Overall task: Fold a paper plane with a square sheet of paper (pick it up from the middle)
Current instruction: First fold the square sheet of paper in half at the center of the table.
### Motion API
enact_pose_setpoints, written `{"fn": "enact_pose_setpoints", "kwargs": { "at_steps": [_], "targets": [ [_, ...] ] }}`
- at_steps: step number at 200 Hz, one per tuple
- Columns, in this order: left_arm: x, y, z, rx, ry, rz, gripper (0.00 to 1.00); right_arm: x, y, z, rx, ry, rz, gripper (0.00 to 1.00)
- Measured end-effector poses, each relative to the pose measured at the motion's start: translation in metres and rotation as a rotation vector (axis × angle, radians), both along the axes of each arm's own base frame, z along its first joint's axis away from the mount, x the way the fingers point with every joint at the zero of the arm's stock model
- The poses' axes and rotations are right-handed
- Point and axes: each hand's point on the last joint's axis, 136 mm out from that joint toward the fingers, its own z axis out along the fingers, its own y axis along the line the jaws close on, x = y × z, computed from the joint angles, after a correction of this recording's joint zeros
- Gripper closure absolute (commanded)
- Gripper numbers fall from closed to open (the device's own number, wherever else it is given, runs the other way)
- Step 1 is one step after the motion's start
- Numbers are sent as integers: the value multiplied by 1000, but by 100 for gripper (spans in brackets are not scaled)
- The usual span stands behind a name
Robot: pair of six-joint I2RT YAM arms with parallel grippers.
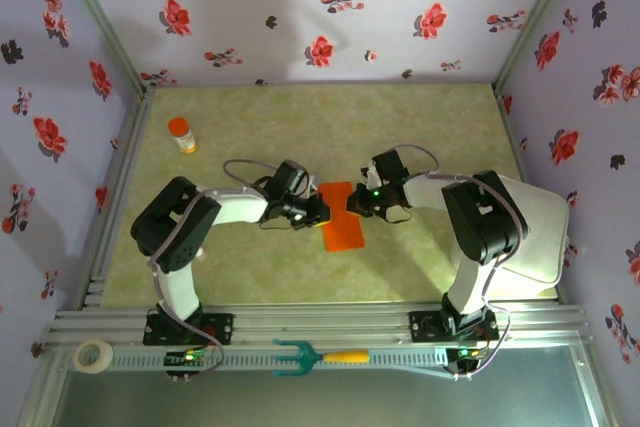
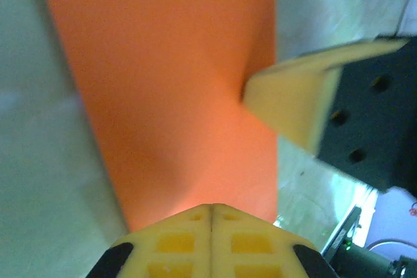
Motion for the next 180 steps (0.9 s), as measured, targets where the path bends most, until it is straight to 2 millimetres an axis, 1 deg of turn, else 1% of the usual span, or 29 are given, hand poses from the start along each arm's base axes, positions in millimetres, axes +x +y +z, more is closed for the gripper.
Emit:
{"fn": "enact_pose_setpoints", "kwargs": {
  "at_steps": [13, 24, 55, 100, 113, 128, 163, 172, 180],
  "targets": [
    [10, -3, 5, -16, -13, 7, 100, 0, 0, 0, 0, 0, 0, 97],
    [14, -4, 3, -18, -13, 11, 100, 0, 0, 0, 0, 0, 0, 97],
    [15, 6, -19, 16, 33, 29, 100, 0, 0, 0, 0, -1, 0, 97],
    [17, 12, -20, 18, 43, 30, 100, 0, 0, 0, 2, -6, -1, 97],
    [19, 11, -17, 27, 46, 27, 99, 0, 0, 0, 2, -6, -1, 97],
    [26, 8, -9, 26, 36, 23, 99, 0, 0, 0, 2, -6, -1, 97],
    [53, -1, 18, -7, -32, 23, 100, 0, 0, 0, 2, -7, -1, 97],
    [60, -2, 20, -12, -41, 28, 99, 0, 0, 0, 2, -7, -1, 97],
    [65, -2, 18, -12, -41, 33, 99, 0, 0, 0, 2, -7, -1, 97]
  ]
}}
